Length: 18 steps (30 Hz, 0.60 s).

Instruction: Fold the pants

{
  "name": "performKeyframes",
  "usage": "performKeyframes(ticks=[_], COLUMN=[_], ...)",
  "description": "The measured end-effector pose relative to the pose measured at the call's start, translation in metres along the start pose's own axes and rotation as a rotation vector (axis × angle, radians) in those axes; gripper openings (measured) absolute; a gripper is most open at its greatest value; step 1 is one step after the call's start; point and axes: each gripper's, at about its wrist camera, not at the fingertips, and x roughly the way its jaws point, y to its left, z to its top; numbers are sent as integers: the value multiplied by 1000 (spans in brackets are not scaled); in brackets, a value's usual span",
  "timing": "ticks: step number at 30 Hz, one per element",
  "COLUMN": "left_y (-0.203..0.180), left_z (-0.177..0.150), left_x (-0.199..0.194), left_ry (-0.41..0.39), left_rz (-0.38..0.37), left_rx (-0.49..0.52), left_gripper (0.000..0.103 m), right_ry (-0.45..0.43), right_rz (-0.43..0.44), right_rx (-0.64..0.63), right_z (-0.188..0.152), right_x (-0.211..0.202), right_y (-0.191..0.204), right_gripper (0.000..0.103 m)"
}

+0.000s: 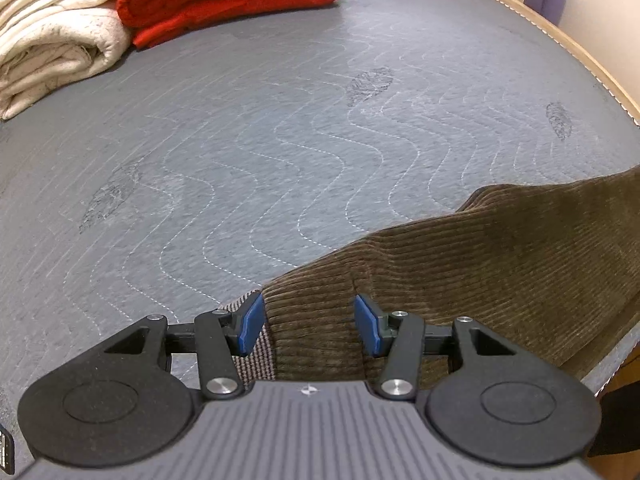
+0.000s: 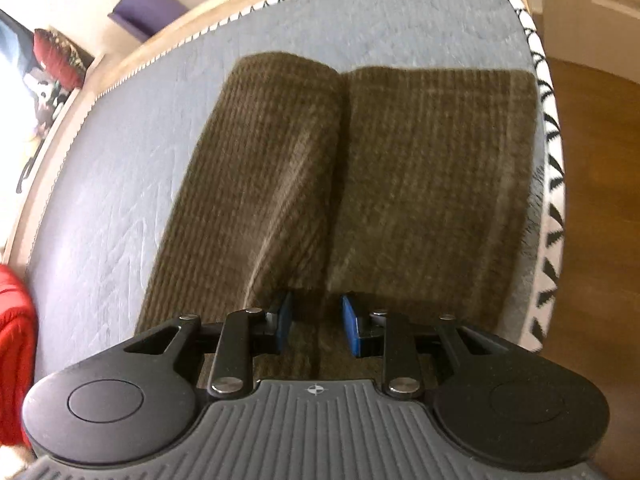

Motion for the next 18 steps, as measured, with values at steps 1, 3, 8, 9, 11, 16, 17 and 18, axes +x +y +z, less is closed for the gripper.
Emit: performKeyframes(ticks=[1, 3, 8, 9, 11, 16, 17, 18], left_y=[-1, -2, -1, -1, -1, -6, -7, -8], left_z=[1, 1, 2, 3, 3, 7, 7, 8], left_x=[2, 4, 7, 8, 9, 10, 11, 11], left_ry=[1, 5, 15, 16, 18, 16, 15, 14], left_rz=[1, 1, 6, 5, 1, -8, -10, -12], left_rx=[1, 5, 9, 10, 11, 21, 22, 25], left_gripper=[55, 55, 55, 55, 55, 55, 55, 55], right_ry=[-13, -43, -57, -49, -45, -64, -60, -61], right_rz=[4, 27, 122, 154, 196, 202, 191, 183], right_rx=[-8, -39, -111, -117, -121, -90, -73, -47], right_z=[0, 1, 3, 5, 8, 13, 14, 16], right_x=[3, 7, 25, 29, 34, 43, 45, 44], right_y=[6, 18, 44, 48, 50, 51, 50, 48], right_gripper=[30, 30, 30, 30, 31, 34, 33, 33])
